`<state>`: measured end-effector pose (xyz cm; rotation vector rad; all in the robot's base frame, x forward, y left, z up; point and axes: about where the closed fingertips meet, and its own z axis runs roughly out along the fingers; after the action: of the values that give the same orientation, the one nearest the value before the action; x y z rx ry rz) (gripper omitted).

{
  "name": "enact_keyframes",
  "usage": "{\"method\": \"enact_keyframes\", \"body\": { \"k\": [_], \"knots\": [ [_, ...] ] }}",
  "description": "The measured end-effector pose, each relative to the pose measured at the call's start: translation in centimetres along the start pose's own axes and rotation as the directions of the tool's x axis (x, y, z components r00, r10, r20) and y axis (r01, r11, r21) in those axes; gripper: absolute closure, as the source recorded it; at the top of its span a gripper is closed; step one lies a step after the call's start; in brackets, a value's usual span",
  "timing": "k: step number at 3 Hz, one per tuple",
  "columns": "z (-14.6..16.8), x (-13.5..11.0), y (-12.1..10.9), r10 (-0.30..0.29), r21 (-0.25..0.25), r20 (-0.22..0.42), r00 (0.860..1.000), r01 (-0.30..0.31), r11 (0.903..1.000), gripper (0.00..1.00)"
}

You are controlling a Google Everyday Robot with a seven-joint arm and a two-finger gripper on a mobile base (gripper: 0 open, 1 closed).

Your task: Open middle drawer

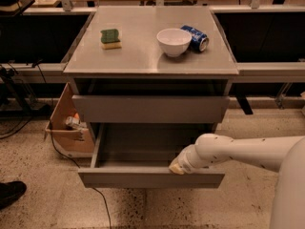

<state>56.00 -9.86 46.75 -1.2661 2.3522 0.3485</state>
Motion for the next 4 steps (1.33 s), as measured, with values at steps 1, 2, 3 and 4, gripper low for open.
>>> {"method": "enact_keyframes", "body": {
  "k": [1,2,3,4],
  "knots": [
    [-0.5,0.8,0.8,0.012,-0.007,-0.022,1.000,-0.012,0.9999,1.00],
    [-1.3,-0.3,0.6,-0.016,0.008,0.003,1.000,0.016,0.9998,1.00],
    [-2.4,-3.4,-0.1,-0.092,0.038,0.050,0.994,0.090,0.9952,1.00],
    [-2.8,-6.6,-1.0,-0.161,0.062,0.089,0.983,0.156,0.9859,1.00]
  ]
}}
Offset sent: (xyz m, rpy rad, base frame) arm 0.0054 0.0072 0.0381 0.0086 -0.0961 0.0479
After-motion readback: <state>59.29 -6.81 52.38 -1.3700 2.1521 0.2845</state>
